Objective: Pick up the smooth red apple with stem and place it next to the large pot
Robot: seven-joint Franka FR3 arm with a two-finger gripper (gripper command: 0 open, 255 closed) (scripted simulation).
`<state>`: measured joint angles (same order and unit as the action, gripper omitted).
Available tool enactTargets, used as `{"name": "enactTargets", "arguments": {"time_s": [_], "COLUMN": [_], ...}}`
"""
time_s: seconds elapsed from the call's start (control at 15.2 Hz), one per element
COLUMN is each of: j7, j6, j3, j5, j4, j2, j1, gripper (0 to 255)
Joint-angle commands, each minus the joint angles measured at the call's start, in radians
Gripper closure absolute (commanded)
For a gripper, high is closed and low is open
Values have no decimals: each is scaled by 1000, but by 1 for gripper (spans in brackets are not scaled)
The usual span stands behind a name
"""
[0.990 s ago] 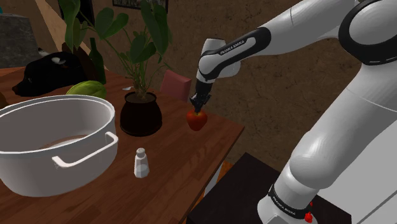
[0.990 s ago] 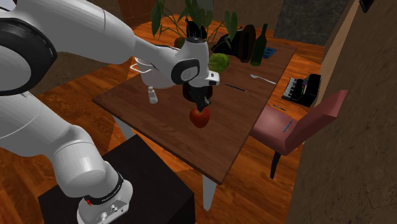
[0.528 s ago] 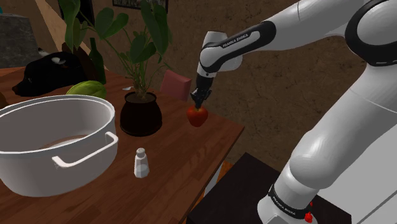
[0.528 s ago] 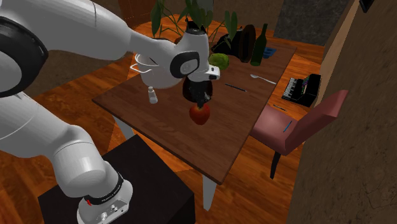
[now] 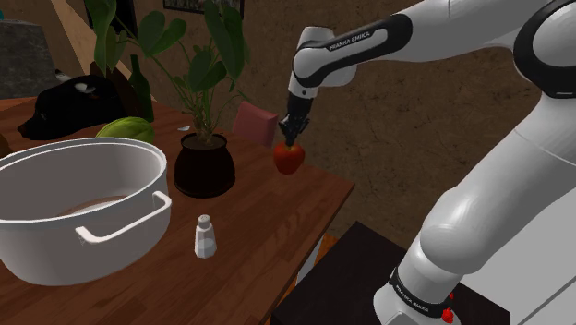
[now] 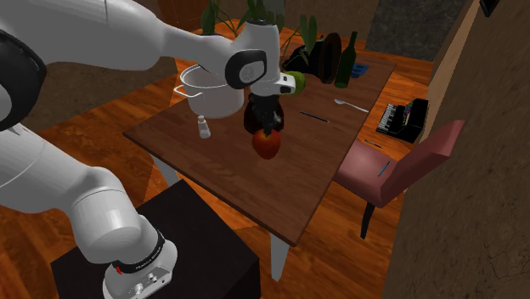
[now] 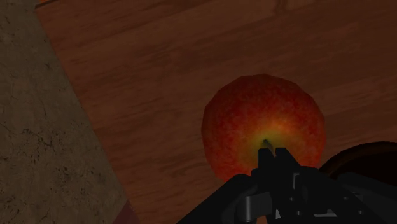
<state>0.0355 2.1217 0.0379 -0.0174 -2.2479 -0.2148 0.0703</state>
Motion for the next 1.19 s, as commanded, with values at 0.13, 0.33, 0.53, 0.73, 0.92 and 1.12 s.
{"name": "enactTargets", "arguments": {"time_s": [0.13,0.33,0.53,0.73,0.92,1.12], "j7": [-3,-4,-5,-6,-7,-8], "j6": [-53,-94,-135,-175,-215,-256], "j3": [-1,-1,-2,-2,-2,-2], "j5": [1,2,2,2,3,3], "j4": [40,72,106,142,180,219], "j2": [-13,-21,-28,-33,-35,-36], "j1": [0,0,0,0,0,-1], "gripper": [255,255,255,255,255,255]}}
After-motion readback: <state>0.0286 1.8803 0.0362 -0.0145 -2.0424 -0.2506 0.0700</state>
